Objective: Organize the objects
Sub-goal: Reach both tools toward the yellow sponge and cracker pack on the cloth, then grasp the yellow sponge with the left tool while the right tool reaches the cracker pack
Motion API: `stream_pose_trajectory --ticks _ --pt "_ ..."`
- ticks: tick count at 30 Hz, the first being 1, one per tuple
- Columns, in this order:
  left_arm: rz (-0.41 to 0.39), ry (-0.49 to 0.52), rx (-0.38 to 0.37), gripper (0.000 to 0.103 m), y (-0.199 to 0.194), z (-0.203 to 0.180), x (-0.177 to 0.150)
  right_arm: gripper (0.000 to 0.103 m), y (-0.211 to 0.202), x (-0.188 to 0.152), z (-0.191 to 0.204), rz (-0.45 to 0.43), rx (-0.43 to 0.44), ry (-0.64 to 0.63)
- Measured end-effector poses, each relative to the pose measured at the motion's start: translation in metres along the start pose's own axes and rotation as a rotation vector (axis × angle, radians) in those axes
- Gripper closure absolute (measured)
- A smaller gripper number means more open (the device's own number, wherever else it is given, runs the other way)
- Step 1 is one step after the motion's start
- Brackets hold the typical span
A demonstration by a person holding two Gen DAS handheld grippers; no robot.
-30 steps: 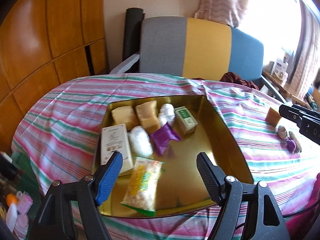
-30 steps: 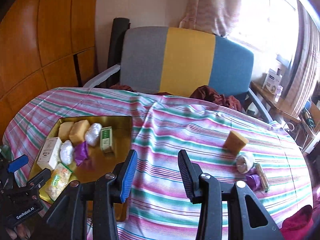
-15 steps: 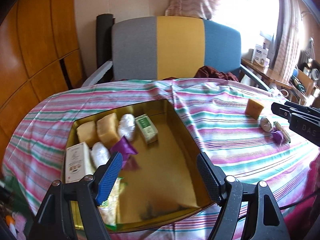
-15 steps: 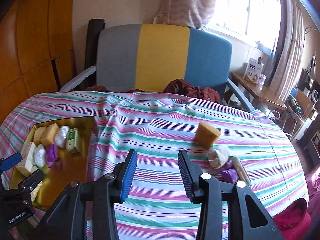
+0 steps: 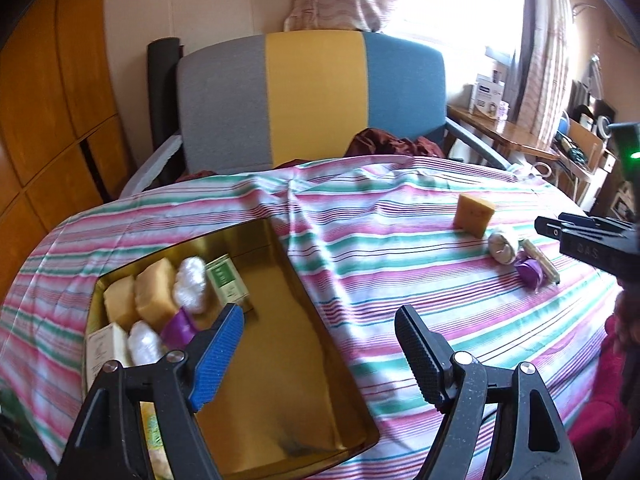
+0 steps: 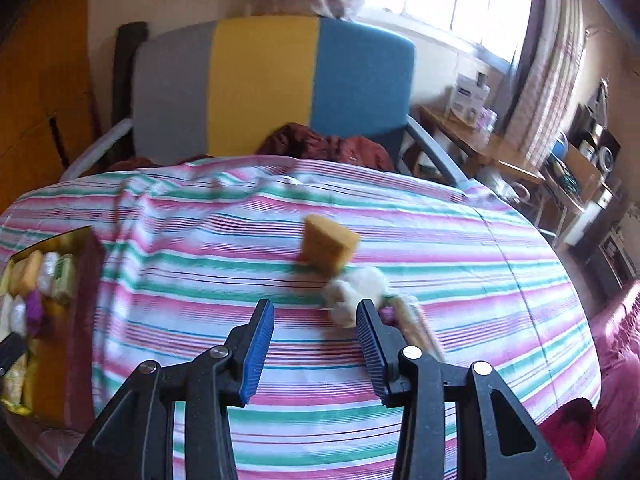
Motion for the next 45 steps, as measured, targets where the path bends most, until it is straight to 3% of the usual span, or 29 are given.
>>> stream_pose_trajectory --ticks 6,12,18,26,30,37,43,45 --pt "0.012 0.036 -0.054 0.024 0.014 -0.032 0.018 0.060 0.053 -0.002 -0.088 0.078 -0.074 0.162" --pt "0.051 0.069 -0.124 0.024 0.037 -0.073 0.040 0.060 0.079 -0.030 -0.135 0.135 0.029 0.426" --pt "0.095 0.104 -0.174 0.022 0.069 -0.117 0.067 0.060 0.083 -0.034 -0.134 0.165 0.073 0.454" --pt "0.104 0.326 -0.225 0.013 0.118 -0.194 0.097 0.060 0.083 -0.036 -0.142 0.170 0.103 0.504" --pt "0.095 0.367 -0.247 0.011 0.137 -0.222 0.115 0.060 0.081 -0.036 -0.149 0.166 0.121 0.545" --pt "0.121 0.438 -0.244 0.008 0.180 -0.259 0.133 0.060 0.079 -0.038 -0.165 0.151 0.160 0.638" --pt "0.159 0.441 -0.227 0.007 0.219 -0.271 0.140 0.059 0.084 -0.040 -0.167 0.162 0.174 0.666" --pt "0.168 0.440 -0.236 0.012 0.227 -0.272 0.138 0.059 0.085 -0.041 -0.167 0.168 0.168 0.660"
Point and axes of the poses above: each gripper's, at about its wrist camera, not at the fingertips, and y roughly the way its jaws point, z to its left, x to its top, the point moved 9 cm from there along y, roughly the way its jaws point, and after that the axes turned 7 degrees about z, right-handed, at the moved point
